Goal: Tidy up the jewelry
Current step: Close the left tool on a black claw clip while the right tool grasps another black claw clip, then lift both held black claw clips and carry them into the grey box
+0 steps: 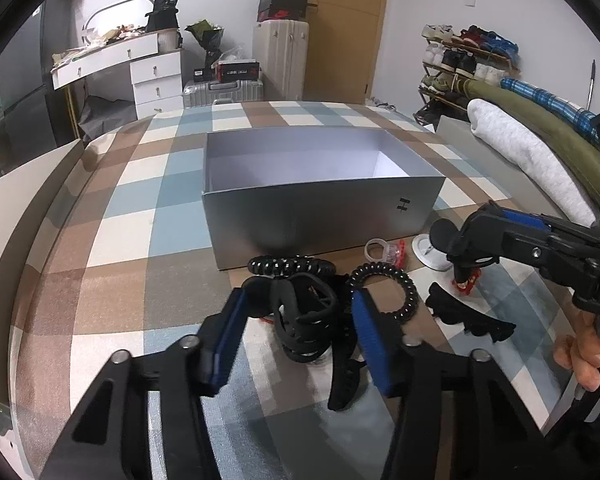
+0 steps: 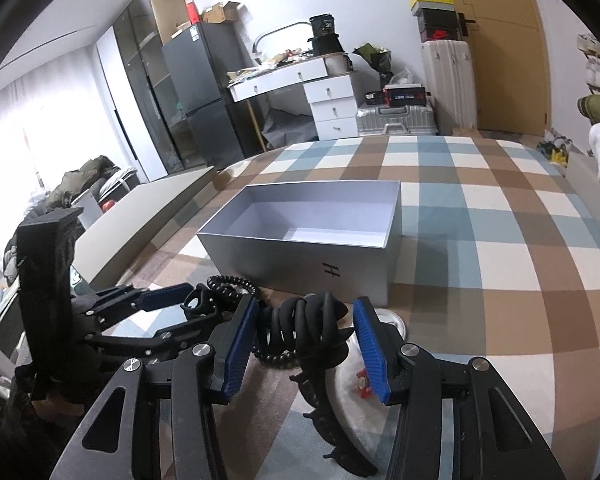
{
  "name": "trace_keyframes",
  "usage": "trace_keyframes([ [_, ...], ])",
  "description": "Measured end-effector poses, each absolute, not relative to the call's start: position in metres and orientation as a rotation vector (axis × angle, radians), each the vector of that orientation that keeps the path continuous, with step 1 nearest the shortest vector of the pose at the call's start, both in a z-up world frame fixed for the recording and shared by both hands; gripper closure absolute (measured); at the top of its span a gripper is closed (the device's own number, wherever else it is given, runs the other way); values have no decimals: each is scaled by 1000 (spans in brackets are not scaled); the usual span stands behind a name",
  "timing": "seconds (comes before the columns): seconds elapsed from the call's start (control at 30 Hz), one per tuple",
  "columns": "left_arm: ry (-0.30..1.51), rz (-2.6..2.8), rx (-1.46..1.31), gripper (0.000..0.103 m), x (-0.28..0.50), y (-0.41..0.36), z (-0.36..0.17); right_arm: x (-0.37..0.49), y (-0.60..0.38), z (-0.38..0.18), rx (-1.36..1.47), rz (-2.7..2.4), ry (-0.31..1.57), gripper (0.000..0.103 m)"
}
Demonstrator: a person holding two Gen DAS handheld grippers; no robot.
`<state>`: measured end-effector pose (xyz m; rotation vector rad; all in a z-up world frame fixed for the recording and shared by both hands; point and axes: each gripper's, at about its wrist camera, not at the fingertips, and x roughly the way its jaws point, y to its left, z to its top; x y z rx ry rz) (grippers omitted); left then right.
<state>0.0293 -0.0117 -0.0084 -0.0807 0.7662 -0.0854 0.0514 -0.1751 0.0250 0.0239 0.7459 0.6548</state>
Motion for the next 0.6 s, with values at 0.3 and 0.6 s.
trace_keyframes([
  [0.3,713,-93,-86,77,19,-10,-2,49,-179,25,35,658,739,55],
  [0.6,658,-87,-95,77,11,-5,9,47,-181,29,44,665,722,55],
])
